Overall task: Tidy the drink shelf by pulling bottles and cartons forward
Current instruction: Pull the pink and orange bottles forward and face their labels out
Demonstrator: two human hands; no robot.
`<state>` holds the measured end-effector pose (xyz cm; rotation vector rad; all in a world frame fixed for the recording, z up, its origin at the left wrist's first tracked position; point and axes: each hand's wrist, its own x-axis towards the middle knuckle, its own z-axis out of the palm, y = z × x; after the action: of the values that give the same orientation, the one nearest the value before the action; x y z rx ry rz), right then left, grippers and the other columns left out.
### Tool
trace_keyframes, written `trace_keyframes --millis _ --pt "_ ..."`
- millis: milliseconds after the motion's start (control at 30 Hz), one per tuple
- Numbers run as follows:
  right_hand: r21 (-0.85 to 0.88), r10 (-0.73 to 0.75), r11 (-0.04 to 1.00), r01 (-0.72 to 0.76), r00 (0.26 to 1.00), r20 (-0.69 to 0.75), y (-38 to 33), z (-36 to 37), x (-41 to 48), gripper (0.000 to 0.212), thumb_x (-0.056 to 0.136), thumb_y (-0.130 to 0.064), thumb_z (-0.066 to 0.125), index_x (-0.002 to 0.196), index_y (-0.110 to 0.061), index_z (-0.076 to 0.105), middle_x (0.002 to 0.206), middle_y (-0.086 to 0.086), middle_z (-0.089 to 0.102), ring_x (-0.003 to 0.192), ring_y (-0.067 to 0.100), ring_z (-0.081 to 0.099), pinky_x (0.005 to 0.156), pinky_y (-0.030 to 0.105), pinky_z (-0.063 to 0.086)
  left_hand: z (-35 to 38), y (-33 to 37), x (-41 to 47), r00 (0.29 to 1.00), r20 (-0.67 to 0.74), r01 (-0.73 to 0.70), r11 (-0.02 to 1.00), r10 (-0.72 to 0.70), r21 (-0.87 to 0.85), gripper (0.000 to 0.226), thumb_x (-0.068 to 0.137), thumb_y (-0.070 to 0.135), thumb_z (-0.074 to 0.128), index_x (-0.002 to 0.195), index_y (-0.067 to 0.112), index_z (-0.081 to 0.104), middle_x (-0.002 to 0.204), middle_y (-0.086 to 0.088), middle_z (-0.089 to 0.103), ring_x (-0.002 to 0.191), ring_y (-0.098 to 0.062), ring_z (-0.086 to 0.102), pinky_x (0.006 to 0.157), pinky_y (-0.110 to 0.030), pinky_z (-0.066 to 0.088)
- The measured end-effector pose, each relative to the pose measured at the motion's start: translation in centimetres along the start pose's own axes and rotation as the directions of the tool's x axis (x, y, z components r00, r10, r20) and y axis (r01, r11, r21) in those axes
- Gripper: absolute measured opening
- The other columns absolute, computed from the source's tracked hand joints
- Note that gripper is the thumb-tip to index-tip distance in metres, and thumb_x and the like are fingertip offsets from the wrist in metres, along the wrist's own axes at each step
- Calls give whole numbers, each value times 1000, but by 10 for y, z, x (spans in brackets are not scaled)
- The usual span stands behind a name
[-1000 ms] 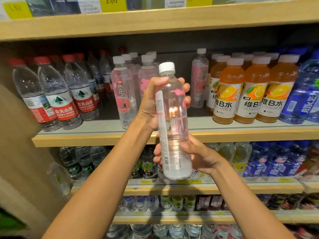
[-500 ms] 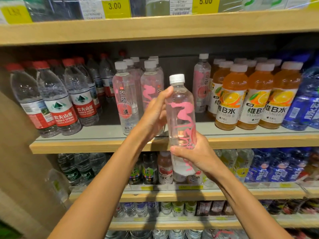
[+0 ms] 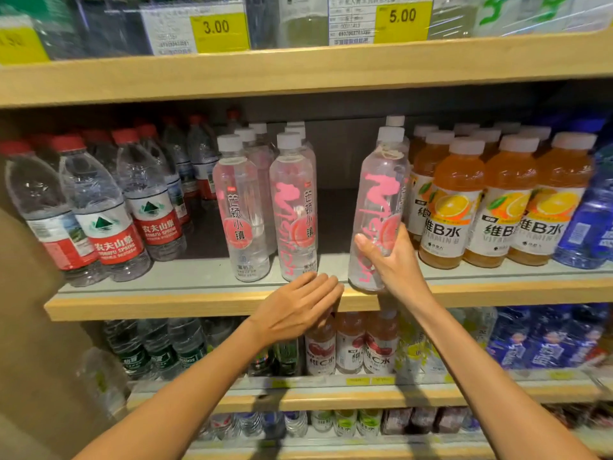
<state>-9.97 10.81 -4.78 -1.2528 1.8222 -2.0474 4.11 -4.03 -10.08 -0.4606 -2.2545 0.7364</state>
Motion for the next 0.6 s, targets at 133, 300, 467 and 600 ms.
trace_keyframes --millis 133,300,467,600 --pt "-104 60 993 -58 998 15 19 7 18 68 74 -53 67 124 -18 36 109 -19 54 98 -14 55 84 10 44 7 0 -8 999 33 -44 998 43 54 43 103 23 25 133 -1 43 124 -15 64 112 -26 63 101 -37 44" --pt "-165 79 984 -62 992 102 28 20 42 36 86 -40 67 64 -22 45 56 -17 42 45 -1 37 48 12 32 7 0 -9 998 14 -63 996 62 59 47 96 26 41 132 -2 51 125 -17 63 113 -27 63 99 -37 49" --pt "-227 178 963 -144 974 138 36 37 57 34 86 -40 65 65 -14 59 55 -3 47 50 6 38 53 25 35 5 1 -8 999 16 -45 998 45 48 44 99 25 37 130 -1 55 125 -17 63 113 -27 62 101 -37 47" --pt "-266 250 940 -211 960 123 38 45 60 38 88 -35 64 84 3 70 70 5 61 64 11 50 63 29 40 3 1 -6 999 42 -37 998 35 56 47 96 28 42 130 -2 55 125 -17 63 113 -28 62 102 -37 46"
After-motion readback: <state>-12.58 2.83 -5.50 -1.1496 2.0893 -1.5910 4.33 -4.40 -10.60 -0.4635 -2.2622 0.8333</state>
